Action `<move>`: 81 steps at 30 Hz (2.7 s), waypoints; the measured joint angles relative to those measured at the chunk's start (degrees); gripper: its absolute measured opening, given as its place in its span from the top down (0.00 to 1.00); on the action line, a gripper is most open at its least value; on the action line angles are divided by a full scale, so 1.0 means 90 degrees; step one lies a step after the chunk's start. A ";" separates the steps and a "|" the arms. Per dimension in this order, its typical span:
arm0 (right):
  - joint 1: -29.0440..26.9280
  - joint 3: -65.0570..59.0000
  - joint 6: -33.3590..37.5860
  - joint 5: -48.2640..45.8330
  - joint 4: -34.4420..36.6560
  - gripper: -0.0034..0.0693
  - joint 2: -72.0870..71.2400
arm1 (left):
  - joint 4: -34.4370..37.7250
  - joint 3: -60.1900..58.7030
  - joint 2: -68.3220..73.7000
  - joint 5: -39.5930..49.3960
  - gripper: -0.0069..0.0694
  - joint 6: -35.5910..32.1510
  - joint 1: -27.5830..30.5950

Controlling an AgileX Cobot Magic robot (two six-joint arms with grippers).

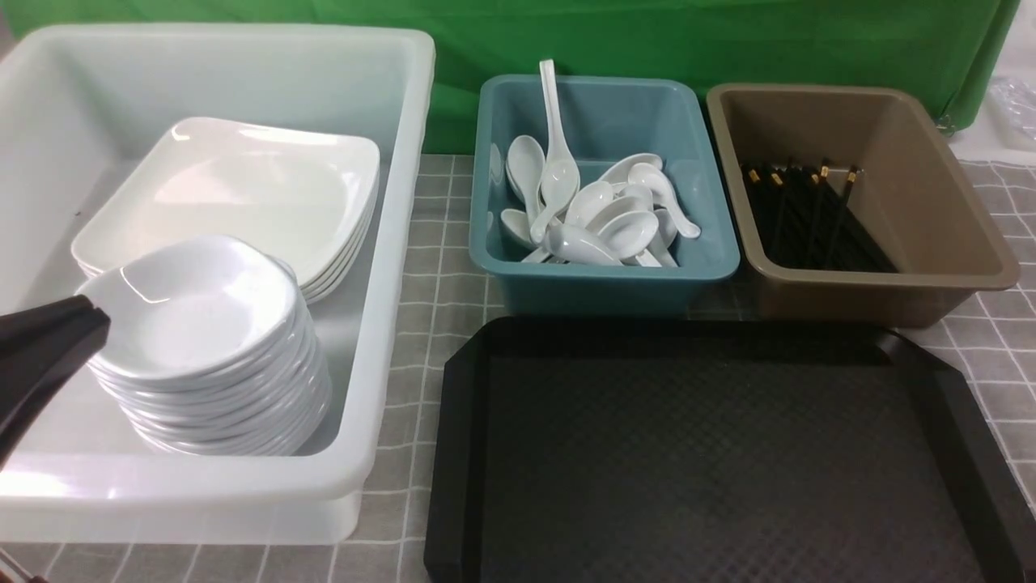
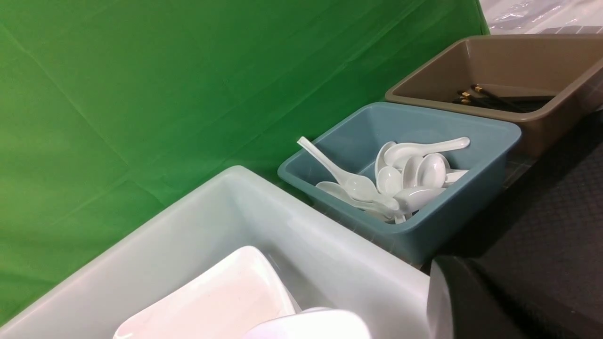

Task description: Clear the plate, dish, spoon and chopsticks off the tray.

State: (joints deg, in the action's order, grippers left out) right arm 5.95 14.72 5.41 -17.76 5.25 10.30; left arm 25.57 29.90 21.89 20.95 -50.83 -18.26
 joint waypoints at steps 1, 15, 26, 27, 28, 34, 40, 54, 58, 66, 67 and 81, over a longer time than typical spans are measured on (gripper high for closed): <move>-0.0142 -0.0400 0.0011 0.0283 0.0000 0.93 -0.0286 | 0.0000 0.0000 0.0000 0.0000 0.91 0.0000 0.0000; -0.0368 -0.1680 0.0019 0.0357 -0.0021 0.92 -0.1129 | -0.0040 0.0000 0.0000 0.0033 0.91 0.0000 0.0000; -0.0368 -0.1680 0.0019 0.0357 -0.0021 0.90 -0.1129 | -0.0047 0.0000 0.0000 0.0040 0.91 0.0000 0.0000; -0.0368 -0.1680 0.0019 0.0357 -0.0021 0.90 -0.1129 | -0.0047 0.0000 0.0000 0.0040 0.91 0.0000 0.0000; -0.0368 -0.1680 0.0019 0.0357 -0.0021 0.90 -0.1129 | -0.0047 0.0000 0.0000 0.0040 0.91 0.0000 0.0000; -0.0368 -0.1680 0.0019 0.0357 -0.0021 0.88 -0.1129 | -0.0047 0.0000 0.0000 0.0040 0.91 0.0000 0.0000; -0.0368 -0.1680 0.0019 0.0357 -0.0021 0.85 -0.1134 | 0.0065 -0.0015 0.0000 -0.0128 0.91 0.0491 0.0000; -0.0368 -0.1680 0.0019 0.0351 -0.0021 0.83 -0.1134 | -0.2618 -0.1799 -0.1611 -0.1205 0.91 0.5431 0.1840; -0.0368 -0.1680 0.0019 0.0351 -0.0026 0.82 -0.1134 | -0.2422 -0.2666 -0.2319 -0.1104 0.91 0.5504 0.2240; -0.0368 -0.1680 0.0007 0.0352 -0.0026 0.79 -0.1140 | -0.1766 -0.3364 -0.2432 -0.0728 0.91 0.5504 0.2303; -0.0368 -0.1680 0.0007 0.0352 -0.0026 0.79 -0.1140 | -0.1747 -0.3364 -0.2432 -0.0767 0.91 0.5504 0.2296; -0.0368 -0.1680 0.0002 0.0352 -0.0026 0.74 -0.1140 | -0.1727 -0.3364 -0.2436 -0.0865 0.91 0.5484 0.2297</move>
State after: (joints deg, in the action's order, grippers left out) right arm 2.63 -0.40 5.42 -14.59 5.01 0.04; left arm 10.03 -0.38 -0.03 13.17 -1.47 2.41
